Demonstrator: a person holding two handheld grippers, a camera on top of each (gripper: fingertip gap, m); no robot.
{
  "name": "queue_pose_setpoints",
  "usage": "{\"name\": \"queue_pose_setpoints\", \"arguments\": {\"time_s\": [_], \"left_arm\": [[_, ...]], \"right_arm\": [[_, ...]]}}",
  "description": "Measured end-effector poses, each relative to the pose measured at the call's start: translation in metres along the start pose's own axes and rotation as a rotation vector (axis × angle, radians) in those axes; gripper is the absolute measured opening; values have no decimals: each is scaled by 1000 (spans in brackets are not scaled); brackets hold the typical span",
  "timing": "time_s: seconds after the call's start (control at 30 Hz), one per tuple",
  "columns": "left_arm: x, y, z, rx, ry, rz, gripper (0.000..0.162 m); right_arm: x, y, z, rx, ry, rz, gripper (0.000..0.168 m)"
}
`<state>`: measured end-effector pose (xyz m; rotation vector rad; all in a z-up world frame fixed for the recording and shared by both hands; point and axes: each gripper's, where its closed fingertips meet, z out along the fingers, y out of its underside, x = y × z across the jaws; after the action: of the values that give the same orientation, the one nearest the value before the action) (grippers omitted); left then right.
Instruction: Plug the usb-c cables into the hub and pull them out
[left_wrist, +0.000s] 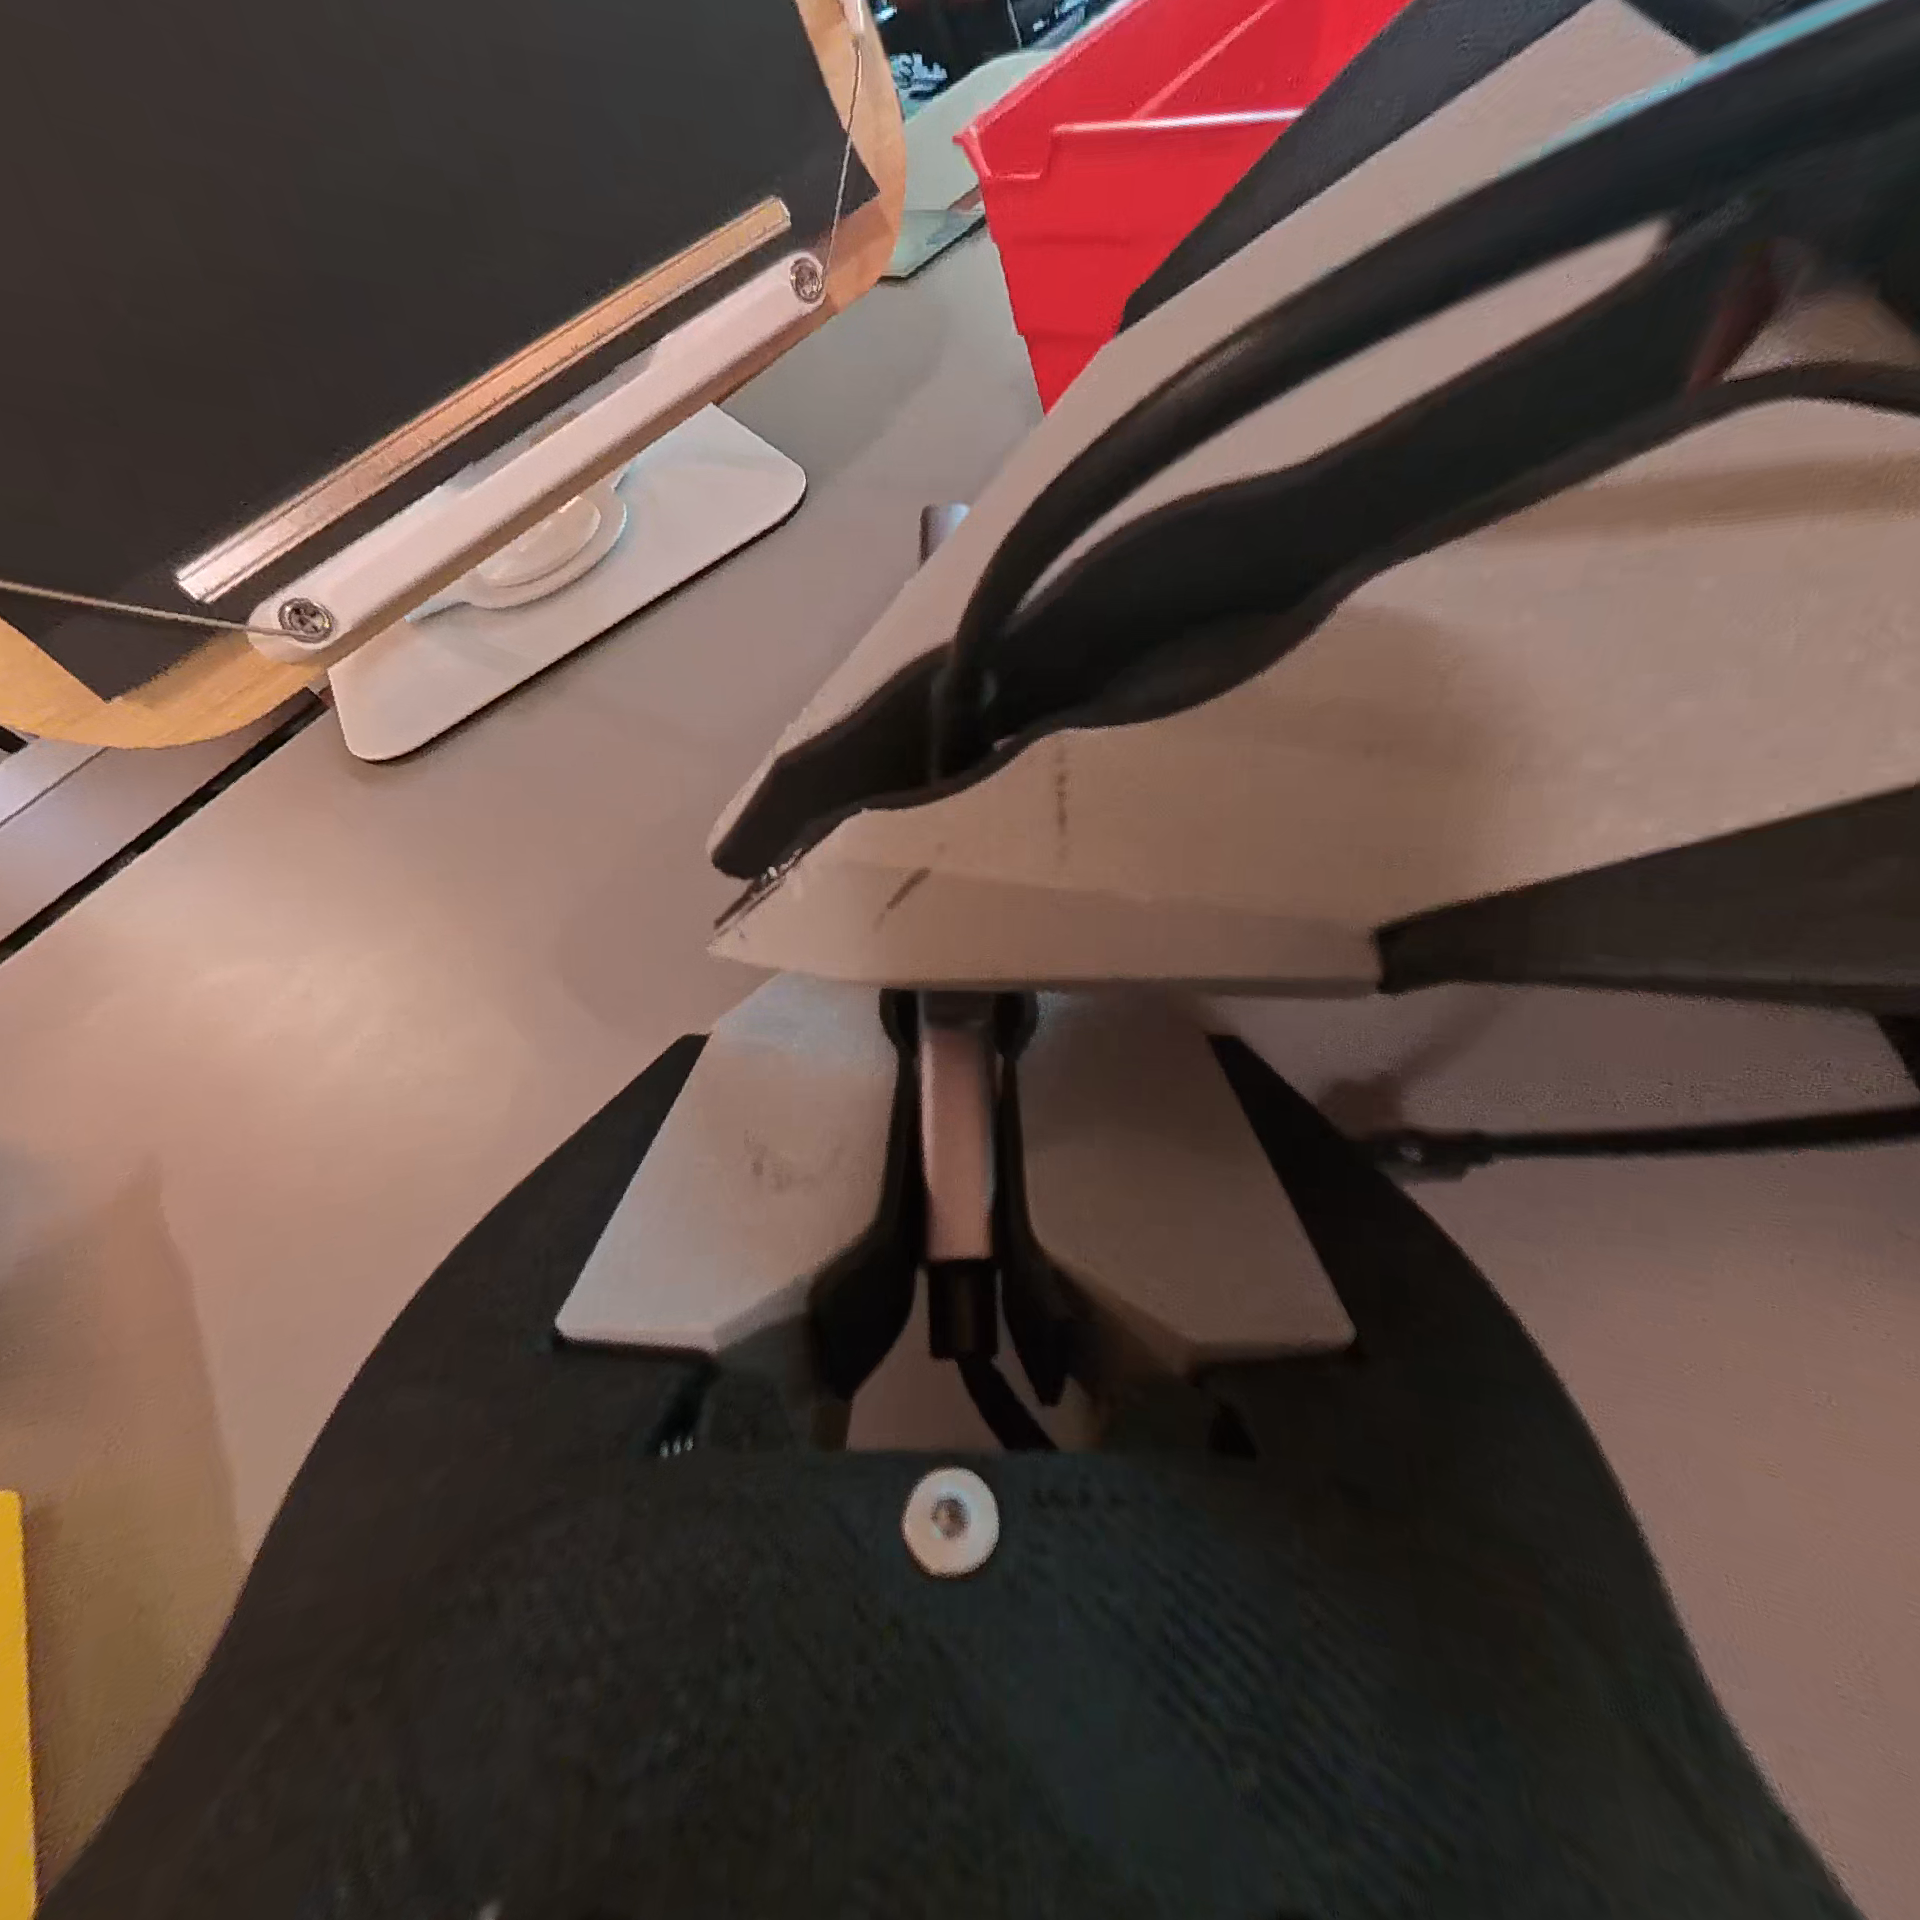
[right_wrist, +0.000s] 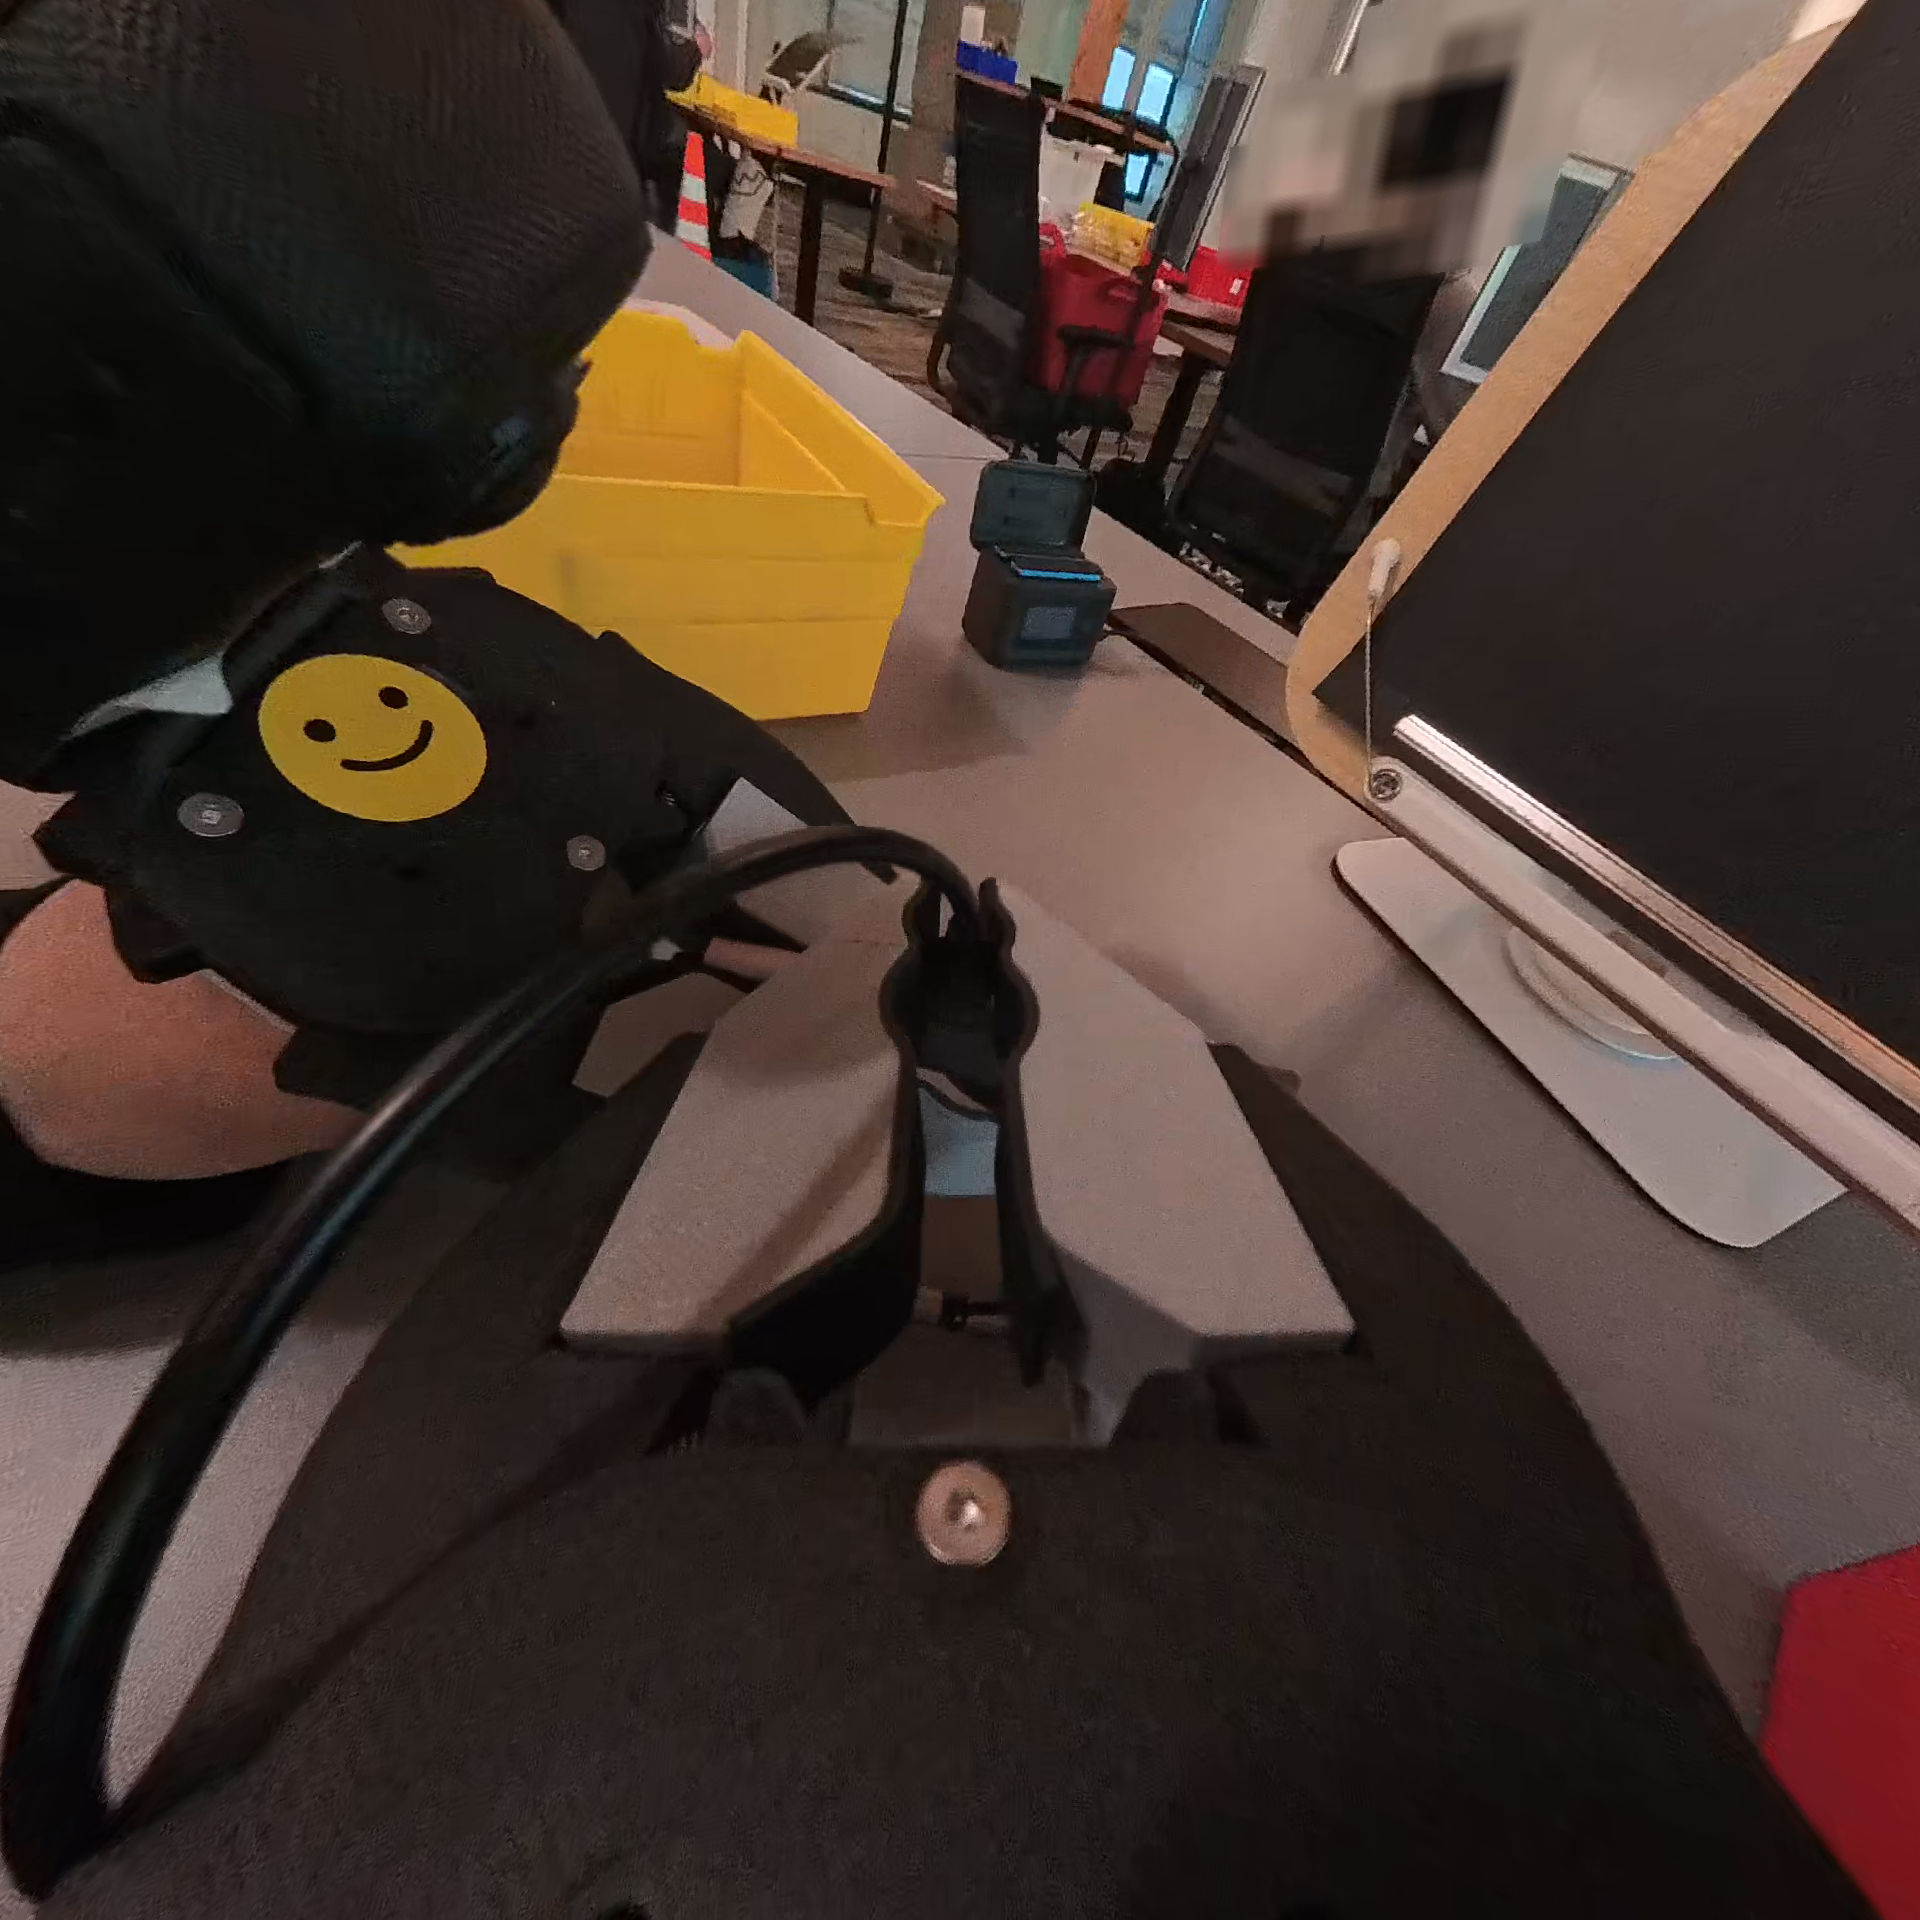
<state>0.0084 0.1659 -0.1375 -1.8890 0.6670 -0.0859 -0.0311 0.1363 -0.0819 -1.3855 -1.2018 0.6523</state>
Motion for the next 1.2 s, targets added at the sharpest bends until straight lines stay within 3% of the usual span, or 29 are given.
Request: {"name": "queue_pose_setpoints", "arguments": {"time_s": [0.07,0.17,0.33,0.87,1.2], "left_arm": [[0,-2,-1,9,-6,8,6],[-1,3,2,-32,-16,15,7],[-1,7,3,-50,-8,-5,7],[-3,9,2,-16,126,-260,7],[-5,17,6,-84,-5,-67,7]], "right_arm": [[-1,-3,-1,35,-53,96,3],[-3,1,-1,69,-264,436,5],[-5,2,2,78,-347,534,7],[4,4,3,63,-175,286,9],[-1,21,10,-42,-179,290,8]]}}
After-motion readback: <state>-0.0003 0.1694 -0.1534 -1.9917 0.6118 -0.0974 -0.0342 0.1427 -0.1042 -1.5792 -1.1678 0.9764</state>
